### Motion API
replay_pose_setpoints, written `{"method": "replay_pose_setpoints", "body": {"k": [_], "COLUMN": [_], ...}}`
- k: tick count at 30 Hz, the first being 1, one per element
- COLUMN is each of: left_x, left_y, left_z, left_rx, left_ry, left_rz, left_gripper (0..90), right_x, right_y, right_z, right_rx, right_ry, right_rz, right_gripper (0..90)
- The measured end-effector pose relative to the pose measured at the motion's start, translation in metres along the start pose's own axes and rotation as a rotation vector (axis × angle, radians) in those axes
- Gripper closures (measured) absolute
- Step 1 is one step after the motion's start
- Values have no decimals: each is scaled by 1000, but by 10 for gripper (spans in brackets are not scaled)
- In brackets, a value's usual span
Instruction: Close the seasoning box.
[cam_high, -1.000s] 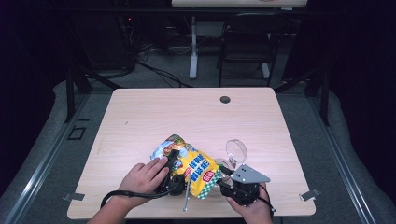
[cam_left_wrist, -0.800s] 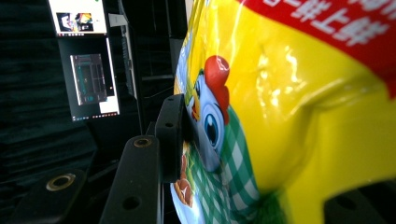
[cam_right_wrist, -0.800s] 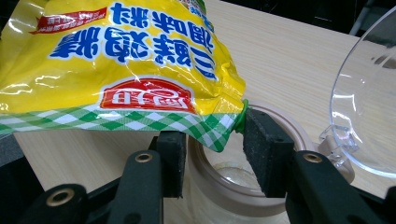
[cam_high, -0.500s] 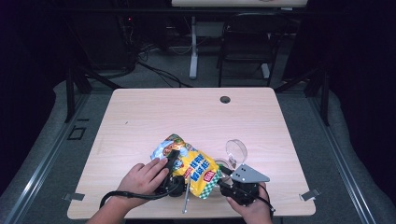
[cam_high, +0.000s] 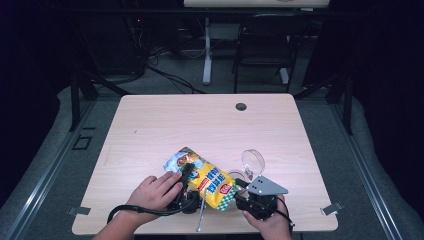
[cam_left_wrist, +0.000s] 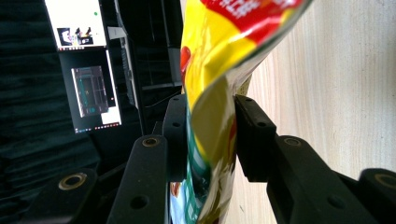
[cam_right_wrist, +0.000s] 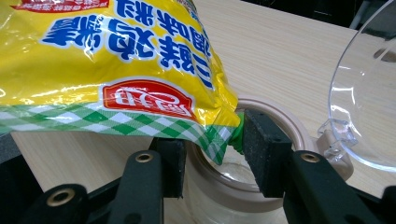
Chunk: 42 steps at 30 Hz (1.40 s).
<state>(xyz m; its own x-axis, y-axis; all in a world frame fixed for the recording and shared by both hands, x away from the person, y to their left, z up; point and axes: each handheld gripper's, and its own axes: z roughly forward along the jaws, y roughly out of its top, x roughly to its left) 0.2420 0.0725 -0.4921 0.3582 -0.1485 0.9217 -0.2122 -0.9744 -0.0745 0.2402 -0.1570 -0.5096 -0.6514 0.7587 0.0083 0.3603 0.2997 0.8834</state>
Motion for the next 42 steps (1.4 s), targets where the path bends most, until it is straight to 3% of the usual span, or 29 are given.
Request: {"method": "replay_pose_setpoints", "body": {"k": [19,42], "left_x": [6,9], "left_y": [4,7], "left_z": [-6,-7], "left_rx": [-7,-8], "left_ry": [18,8], "left_rz": [46,70], "left_gripper": [693,694], "right_x": [-2,-5], "right_y": [0,-1], "right_z": [0,3], "right_rx": [7,3], "right_ry": [-13,-11], "right_rz": [13,22], "right_gripper": [611,610]}}
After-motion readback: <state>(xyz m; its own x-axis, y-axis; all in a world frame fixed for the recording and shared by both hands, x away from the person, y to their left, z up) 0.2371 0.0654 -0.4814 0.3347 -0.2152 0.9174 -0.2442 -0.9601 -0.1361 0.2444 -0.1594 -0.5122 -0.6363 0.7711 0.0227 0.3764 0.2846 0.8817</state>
